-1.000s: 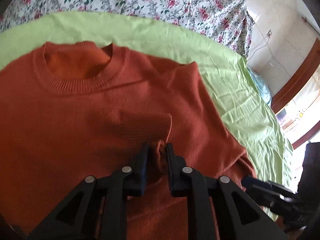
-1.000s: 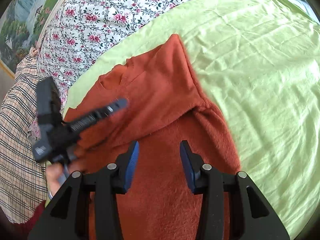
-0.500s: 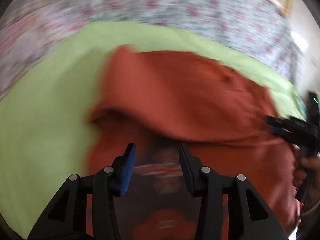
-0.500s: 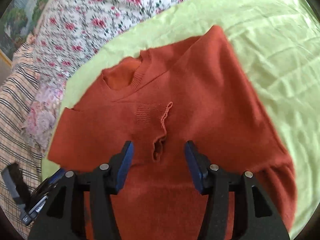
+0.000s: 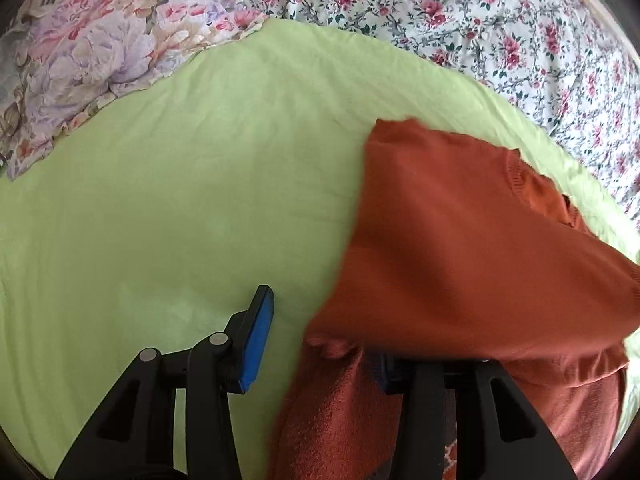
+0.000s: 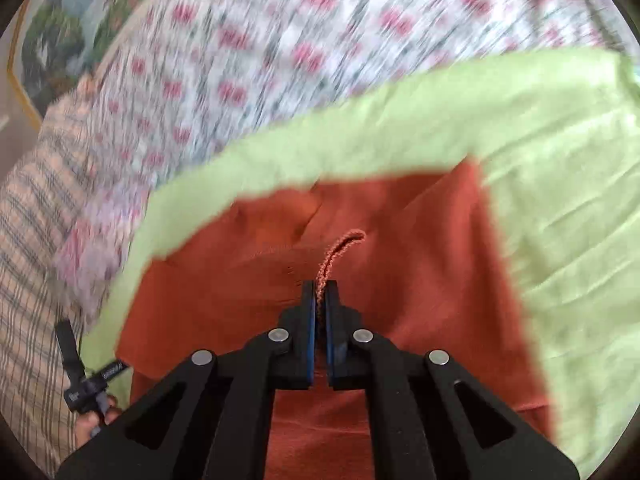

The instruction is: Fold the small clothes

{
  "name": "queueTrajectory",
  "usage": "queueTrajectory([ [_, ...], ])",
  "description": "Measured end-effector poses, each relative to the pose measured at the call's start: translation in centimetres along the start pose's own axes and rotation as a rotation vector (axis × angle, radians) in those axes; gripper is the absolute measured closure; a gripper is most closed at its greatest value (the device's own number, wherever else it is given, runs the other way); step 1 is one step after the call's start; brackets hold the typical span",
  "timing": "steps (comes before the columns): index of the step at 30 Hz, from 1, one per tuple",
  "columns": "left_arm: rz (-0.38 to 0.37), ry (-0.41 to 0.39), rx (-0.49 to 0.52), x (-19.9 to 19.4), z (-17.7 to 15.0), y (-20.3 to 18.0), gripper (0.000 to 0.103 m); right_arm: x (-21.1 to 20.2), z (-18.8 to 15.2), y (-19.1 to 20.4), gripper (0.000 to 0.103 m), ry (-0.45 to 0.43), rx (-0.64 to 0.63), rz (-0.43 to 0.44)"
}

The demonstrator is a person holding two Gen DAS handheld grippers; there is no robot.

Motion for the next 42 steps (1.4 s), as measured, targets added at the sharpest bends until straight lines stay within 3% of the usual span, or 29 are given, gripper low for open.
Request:
queueTrajectory([
  [2, 0.013, -0.015, 0.022, -0.1, -0.2, -0.5, 0.061, -0.6, 0.1, -3.0, 0.099, -0.007, 0.021, -0.073],
  [5, 0.015, -0.065, -0.009, -1.2, 0.1, -0.4, 0.07, 0.6, -1.3, -6.1, 0.099, 0.058, 0.078, -0.082],
  [9, 0.022, -0.137, -0.015, -2.8, 0.3, -0.4, 0.07, 1.8, -2.8, -6.2, 0.099, 0.095, 0.022, -0.106],
  [12, 0.049, -0.071, -0.006, -1.3, -0.5, 0.1, 0.07, 2.2, -3.3, -6.4, 0.099, 0.094, 0.02, -0.12],
  [14, 0.008, -0.039, -0.049, -0.9, -0.7, 0.9, 0.07, 2.7, -3.9, -6.6, 0.099, 0.112, 0.016, -0.128],
  [21, -0.004, -0.006, -0.024, -1.8, -0.8, 1.2, 0.068, 3.5, -4.8, -6.5, 0.099, 0.145, -0.022, -0.165],
  [25, -0.085, -0.025, 0.008, -5.3, -1.6, 1.5, 0.073, 1.0, -4.4, -6.8, 0.095, 0.104, -0.008, -0.208],
  [28, -0.208, -0.056, 0.076, -7.9, -1.7, -1.6, 0.073, -1.1, -4.0, -6.2, 0.095, 0.043, -0.01, -0.217],
  [30, -0.265, -0.063, 0.117, -8.3, -1.4, -4.0, 0.07, -1.3, -4.0, -4.8, 0.095, 0.031, -0.025, -0.17],
  [32, -0.305, -0.037, 0.165, -7.2, -0.9, -7.1, 0.068, 0.1, -4.5, -2.9, 0.095, 0.072, -0.057, -0.098],
  [34, -0.302, -0.021, 0.189, -5.2, -0.2, -8.8, 0.068, 1.7, -5.2, -1.8, 0.095, 0.11, -0.086, -0.087],
  [37, -0.284, 0.055, 0.184, -1.3, 0.5, -9.0, 0.068, 3.4, -6.2, -1.8, 0.095, 0.157, -0.063, -0.073],
  [38, -0.244, 0.089, 0.173, 0.6, 0.6, -8.1, 0.072, 3.7, -6.4, -2.2, 0.095, 0.165, -0.054, -0.073],
  [39, -0.228, 0.104, 0.165, 1.5, 0.7, -7.5, 0.091, 3.9, -6.5, -2.6, 0.095, 0.168, -0.048, -0.076],
  [40, -0.25, 0.112, 0.141, 2.1, 1.0, -6.5, 0.097, 4.0, -6.4, -3.1, 0.095, 0.166, -0.044, -0.077],
  [42, -0.297, 0.128, 0.1, 1.9, 1.3, -5.3, 0.097, 3.7, -6.1, -4.0, 0.095, 0.158, -0.033, -0.097],
])
Point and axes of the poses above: each gripper's, at about its wrist camera, not at the fingertips, and x roughly the way its jaws point, y to its left, z to its top, the point moved 6 cm from there along x, roughly the way its jaws point, and after that the axes turned 6 degrees about -x, right-handed, at the moved point
